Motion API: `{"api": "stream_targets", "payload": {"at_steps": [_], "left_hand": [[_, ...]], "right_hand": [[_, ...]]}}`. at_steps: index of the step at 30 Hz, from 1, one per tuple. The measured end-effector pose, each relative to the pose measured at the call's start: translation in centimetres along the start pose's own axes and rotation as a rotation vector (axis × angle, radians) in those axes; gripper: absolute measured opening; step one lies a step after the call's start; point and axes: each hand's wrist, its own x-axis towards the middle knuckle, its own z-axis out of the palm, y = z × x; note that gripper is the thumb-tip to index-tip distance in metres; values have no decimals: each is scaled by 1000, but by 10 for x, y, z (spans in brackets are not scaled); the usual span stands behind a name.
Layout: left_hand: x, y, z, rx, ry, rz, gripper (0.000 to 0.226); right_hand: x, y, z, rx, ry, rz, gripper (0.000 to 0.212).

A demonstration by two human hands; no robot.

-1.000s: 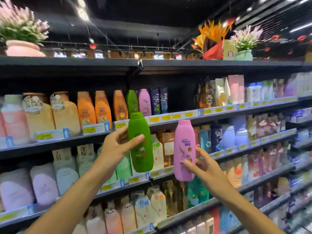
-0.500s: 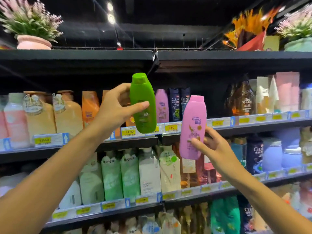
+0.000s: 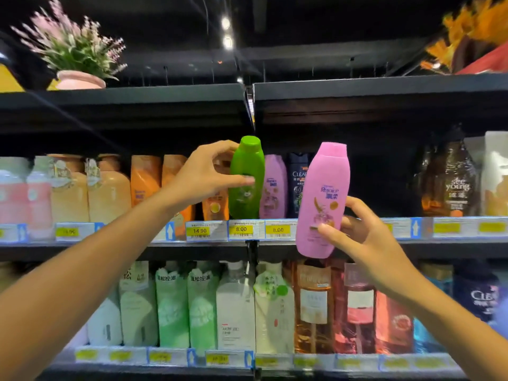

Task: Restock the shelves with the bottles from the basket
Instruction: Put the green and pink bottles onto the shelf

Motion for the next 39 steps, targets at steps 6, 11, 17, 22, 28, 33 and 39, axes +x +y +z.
{"api": "stream_targets", "payload": {"at_steps": [6,11,17,22,28,33,39], "left_hand": [[9,-11,7,98,0,-99,62],[9,-21,21,109,48,-148,62],[10,-29,26,337,55,-69,88],[15,-36,25,547,-10,-129,83],[17,-29,21,846,-114,-125,112],[18,-29,21,1010,-150,-125,117],[22,-37,15,1055,-210,-117,120]], "right_hand": [[12,2,-5,14,-56,-45,51],[19,8,1,47,-97,-55,51],[17,20,-1,58,-117,-40,52],[15,22,-7,54,-104,-19,51],[17,21,-9,47,-113,-11,52],[18,20,-2,28,-109,-7,51],[20,18,4,11,-107,8,51]]}}
